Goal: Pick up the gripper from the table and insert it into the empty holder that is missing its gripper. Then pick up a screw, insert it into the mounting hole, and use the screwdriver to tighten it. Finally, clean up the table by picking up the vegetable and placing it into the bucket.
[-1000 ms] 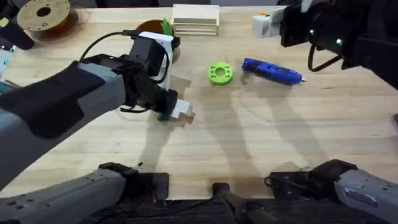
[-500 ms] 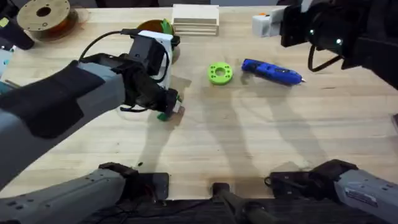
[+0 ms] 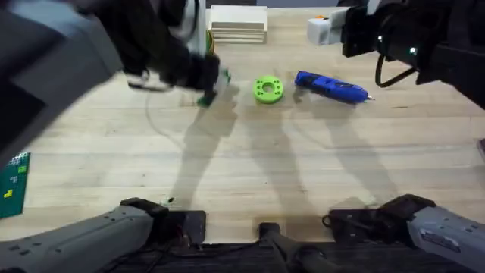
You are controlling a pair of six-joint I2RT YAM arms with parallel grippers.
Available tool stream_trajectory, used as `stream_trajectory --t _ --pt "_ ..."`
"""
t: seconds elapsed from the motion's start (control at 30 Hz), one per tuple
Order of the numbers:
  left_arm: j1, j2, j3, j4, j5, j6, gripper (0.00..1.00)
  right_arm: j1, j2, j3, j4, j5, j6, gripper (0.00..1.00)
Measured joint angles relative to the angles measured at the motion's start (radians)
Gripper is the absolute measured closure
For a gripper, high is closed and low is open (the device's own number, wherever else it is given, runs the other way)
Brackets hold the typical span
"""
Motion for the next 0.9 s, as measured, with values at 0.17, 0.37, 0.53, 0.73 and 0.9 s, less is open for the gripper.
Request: stream_trajectory --t 0.17,0.37,0.53,0.73,0.9 --pt "0.000 -0.002 0.137 0.104 -0.072 0.000 0.979 0.000 0.000 0.000 0.000 0.000 0.000 0.042" --pt "0.030 0.011 0.148 0.274 -0.209 -0.017 0.979 0.000 0.000 0.000 0.000 0.000 0.000 0.039" --pt "0.096 0.085 0.148 0.347 -0.248 -0.147 0.979 0.000 0.000 0.000 0.000 0.000 0.000 0.039" --pt "0.140 0.233 0.148 0.457 -0.264 -0.303 0.979 0.000 0.000 0.000 0.000 0.000 0.000 0.033" --pt "0.138 0.325 0.148 0.519 -0.266 -0.346 0.979 0.000 0.000 0.000 0.000 0.000 0.000 0.031"
